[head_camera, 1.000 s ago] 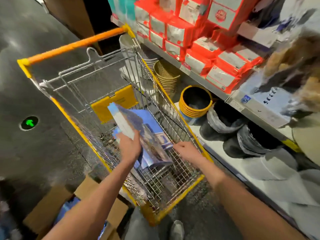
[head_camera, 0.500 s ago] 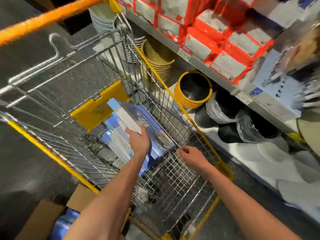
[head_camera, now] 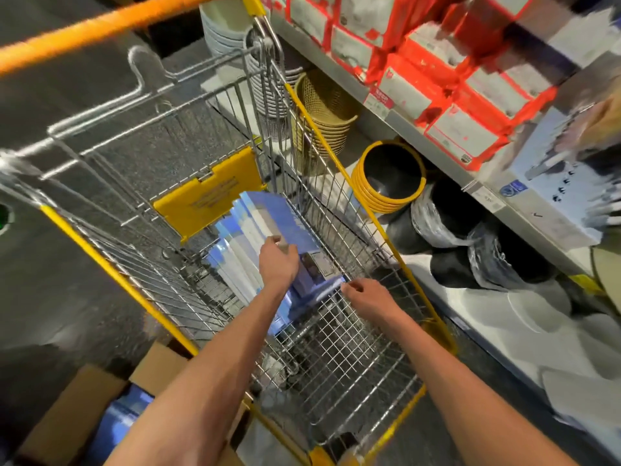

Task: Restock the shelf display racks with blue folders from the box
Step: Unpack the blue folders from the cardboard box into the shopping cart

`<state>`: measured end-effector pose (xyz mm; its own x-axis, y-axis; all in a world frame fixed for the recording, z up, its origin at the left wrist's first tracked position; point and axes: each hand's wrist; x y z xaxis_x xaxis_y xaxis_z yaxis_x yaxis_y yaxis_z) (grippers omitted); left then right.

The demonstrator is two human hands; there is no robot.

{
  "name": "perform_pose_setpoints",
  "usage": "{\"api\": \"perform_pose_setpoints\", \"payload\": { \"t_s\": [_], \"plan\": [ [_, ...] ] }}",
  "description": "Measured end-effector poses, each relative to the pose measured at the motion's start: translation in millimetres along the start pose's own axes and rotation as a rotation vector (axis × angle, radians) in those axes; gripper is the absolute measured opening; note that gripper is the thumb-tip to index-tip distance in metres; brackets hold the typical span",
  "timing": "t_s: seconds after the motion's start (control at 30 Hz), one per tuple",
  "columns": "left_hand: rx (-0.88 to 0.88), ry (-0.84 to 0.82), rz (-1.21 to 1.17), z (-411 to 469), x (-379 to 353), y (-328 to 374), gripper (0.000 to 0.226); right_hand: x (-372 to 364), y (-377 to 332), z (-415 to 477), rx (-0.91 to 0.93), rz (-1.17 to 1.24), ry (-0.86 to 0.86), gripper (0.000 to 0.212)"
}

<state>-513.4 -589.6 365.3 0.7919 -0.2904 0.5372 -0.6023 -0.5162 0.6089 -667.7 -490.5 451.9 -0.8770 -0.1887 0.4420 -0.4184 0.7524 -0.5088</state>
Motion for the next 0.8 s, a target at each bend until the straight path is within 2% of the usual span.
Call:
{"api": "perform_pose_setpoints", "payload": {
  "t_s": [0.17,0.3,0.47,0.57,0.67,0.8],
  "plan": [
    [-0.08,0.009,-0.026,-43,23,-12,0.02,-6,-1,-20,0.114,0.009,-0.012,0.035],
    [-0.188,0.077,0.042,-94,44,-33,0.018,-15,7,-47,0.196,0.003,-0.021,0.034],
    [-0.229,0.193,-0.077,-187,68,-62,0.018,-32,26,-96,0.354,0.004,-0.077,0.03],
    [-0.199,0.292,-0.148,-254,72,-95,0.01,-53,51,-127,0.424,0.006,-0.134,0.028],
    [-0.128,0.397,-0.202,-330,66,-151,0.009,-83,81,-178,0.472,0.009,-0.262,0.027],
    [-0.017,0.478,-0.27,-405,61,-201,0.009,-118,107,-233,0.476,0.011,-0.388,0.026]
  ]
}}
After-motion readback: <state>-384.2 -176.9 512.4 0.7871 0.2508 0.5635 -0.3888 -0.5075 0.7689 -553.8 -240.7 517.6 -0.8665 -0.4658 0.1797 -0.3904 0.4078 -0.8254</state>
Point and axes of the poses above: each hand's wrist, its own z-axis towards the middle knuckle, its own x-axis out of the back of the hand, y = z × x, and after that the axes turned 10 degrees about z, right-handed
